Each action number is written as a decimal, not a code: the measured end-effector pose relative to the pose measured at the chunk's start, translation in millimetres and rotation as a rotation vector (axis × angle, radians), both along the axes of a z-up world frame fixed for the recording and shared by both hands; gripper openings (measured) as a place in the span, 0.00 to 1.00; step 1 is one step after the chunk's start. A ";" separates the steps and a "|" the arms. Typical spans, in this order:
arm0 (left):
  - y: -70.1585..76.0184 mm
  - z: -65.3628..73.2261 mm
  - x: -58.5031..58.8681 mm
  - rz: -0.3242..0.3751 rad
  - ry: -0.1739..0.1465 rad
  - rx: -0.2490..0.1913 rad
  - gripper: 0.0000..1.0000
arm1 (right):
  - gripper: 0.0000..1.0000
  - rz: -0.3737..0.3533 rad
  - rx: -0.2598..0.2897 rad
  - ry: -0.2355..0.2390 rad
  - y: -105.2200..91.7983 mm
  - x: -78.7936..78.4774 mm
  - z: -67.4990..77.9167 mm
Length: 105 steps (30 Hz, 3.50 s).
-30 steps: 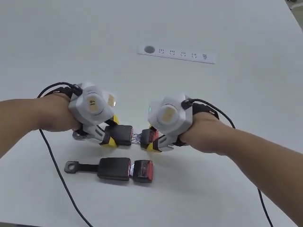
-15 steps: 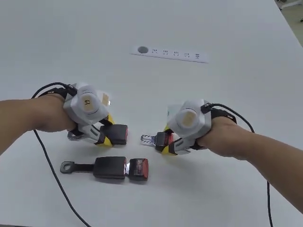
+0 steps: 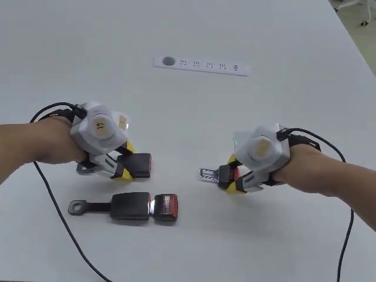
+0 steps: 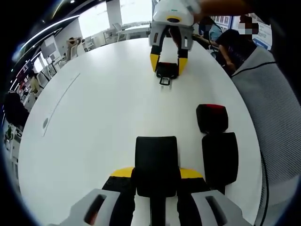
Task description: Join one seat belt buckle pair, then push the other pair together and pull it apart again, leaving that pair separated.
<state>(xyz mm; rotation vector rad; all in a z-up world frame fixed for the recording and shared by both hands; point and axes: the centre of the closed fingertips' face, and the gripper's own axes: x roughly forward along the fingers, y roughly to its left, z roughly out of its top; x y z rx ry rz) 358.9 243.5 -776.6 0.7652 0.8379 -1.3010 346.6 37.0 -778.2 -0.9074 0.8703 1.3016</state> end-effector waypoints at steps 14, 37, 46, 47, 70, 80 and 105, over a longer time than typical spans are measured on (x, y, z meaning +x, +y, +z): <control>-1.4 2.6 -0.2 -0.006 -0.011 0.028 0.34 | 0.36 -0.040 -0.001 -0.010 -6.8 8.4 1.3; 21.3 52.9 -33.9 0.174 -0.136 -0.057 0.48 | 0.49 -0.251 0.158 -0.103 3.0 -14.3 48.6; 44.7 57.8 -66.4 0.279 -0.131 -0.086 0.58 | 0.60 -0.386 0.221 -0.119 -4.1 -44.1 65.2; 45.9 63.7 -69.2 0.315 -0.140 -0.098 0.60 | 0.62 -0.419 0.235 -0.116 -7.0 -46.1 65.8; 89.6 76.6 -116.1 0.673 -0.152 -0.229 0.89 | 0.99 -0.635 0.389 -0.108 -14.9 -83.0 74.6; 91.7 71.9 -126.9 0.722 -0.111 -0.293 1.00 | 0.99 -0.643 0.389 -0.126 -3.4 -94.0 81.3; 92.0 79.5 -131.6 0.756 -0.140 -0.316 1.00 | 0.97 -0.628 0.398 -0.101 13.2 -105.8 82.2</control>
